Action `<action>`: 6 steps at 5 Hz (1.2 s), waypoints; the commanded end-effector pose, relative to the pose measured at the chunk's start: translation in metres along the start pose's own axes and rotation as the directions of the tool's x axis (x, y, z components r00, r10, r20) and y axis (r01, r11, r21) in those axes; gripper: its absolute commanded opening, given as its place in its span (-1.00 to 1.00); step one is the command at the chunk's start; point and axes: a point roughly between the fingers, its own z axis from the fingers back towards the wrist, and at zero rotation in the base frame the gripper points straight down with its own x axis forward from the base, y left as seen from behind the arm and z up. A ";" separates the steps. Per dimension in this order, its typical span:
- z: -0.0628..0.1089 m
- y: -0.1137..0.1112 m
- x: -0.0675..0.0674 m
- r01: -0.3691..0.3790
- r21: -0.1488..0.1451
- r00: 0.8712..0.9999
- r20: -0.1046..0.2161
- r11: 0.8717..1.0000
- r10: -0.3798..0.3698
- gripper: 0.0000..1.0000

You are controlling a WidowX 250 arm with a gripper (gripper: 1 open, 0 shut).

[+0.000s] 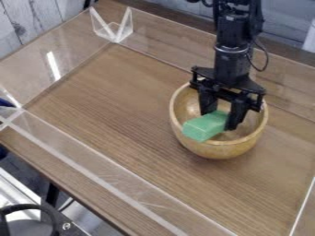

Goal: Put the green block in the brown bowl

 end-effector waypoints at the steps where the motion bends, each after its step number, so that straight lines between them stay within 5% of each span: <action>1: 0.016 0.000 0.006 0.010 -0.003 0.999 0.046 1.000 -0.010 1.00; 6: 0.017 0.003 0.014 0.003 -0.005 0.997 0.072 1.000 -0.002 1.00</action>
